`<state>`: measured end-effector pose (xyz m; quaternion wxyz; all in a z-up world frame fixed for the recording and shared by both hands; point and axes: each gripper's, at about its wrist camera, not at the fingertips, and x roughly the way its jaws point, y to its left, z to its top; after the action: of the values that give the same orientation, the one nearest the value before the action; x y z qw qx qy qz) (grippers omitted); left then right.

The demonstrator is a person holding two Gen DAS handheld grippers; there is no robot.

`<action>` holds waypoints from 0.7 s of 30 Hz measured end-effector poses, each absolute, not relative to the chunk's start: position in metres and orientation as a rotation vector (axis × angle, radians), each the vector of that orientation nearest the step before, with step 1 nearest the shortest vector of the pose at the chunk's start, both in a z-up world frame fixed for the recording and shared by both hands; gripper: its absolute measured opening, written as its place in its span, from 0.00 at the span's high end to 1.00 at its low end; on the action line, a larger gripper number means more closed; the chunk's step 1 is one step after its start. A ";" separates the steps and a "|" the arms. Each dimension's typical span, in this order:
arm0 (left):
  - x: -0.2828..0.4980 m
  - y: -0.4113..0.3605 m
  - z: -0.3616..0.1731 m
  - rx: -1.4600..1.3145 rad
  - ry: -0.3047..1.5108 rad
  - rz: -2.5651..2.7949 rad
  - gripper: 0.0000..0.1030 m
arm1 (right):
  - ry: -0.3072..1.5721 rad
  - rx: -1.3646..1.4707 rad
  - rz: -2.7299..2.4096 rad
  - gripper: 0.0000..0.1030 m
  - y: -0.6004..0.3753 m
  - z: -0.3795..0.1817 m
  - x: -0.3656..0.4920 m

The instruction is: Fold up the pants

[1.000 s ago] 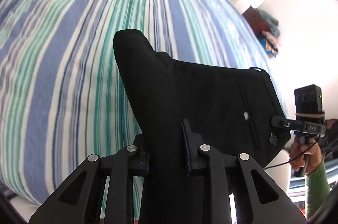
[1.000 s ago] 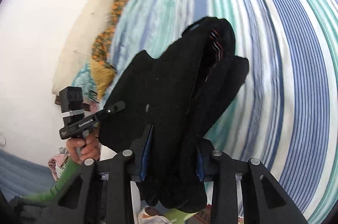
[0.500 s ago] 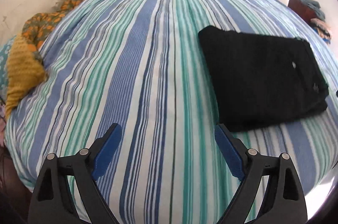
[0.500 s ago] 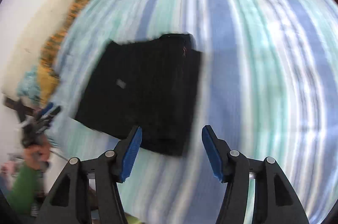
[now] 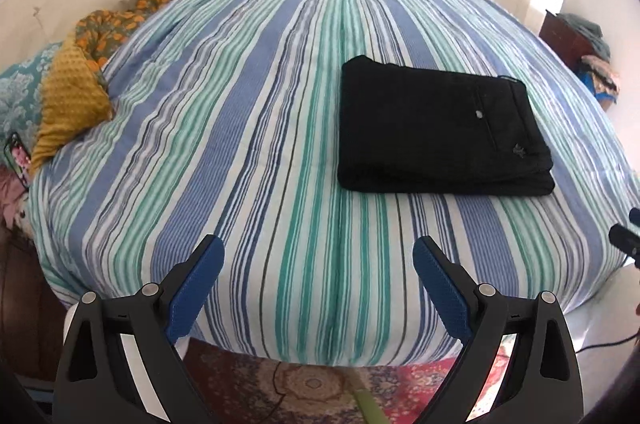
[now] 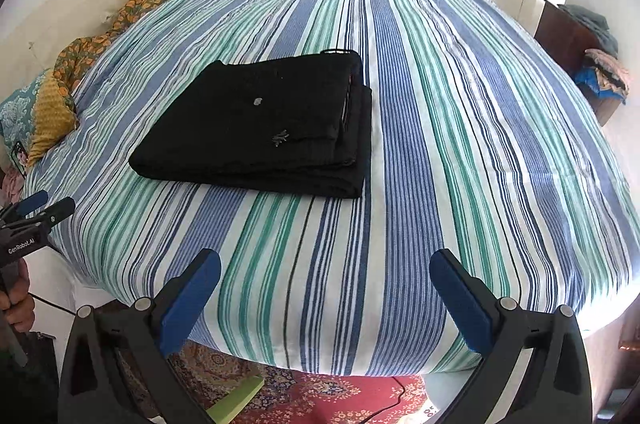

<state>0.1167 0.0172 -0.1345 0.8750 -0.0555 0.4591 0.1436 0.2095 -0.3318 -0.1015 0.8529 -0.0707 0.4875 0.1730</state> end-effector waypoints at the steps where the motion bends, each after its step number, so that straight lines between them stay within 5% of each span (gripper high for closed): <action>1: 0.113 0.017 -0.131 -0.123 0.952 0.308 0.06 | 1.012 -0.143 0.366 0.00 -0.330 -0.099 0.205; 21: 0.094 0.004 -0.124 -0.148 0.999 0.249 0.06 | 0.996 -0.202 0.353 0.00 -0.303 -0.073 0.172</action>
<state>0.0939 0.0042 -0.1238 0.8678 -0.0706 0.4773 0.1188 0.1721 -0.3031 -0.0726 0.8587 -0.0960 0.4746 0.1680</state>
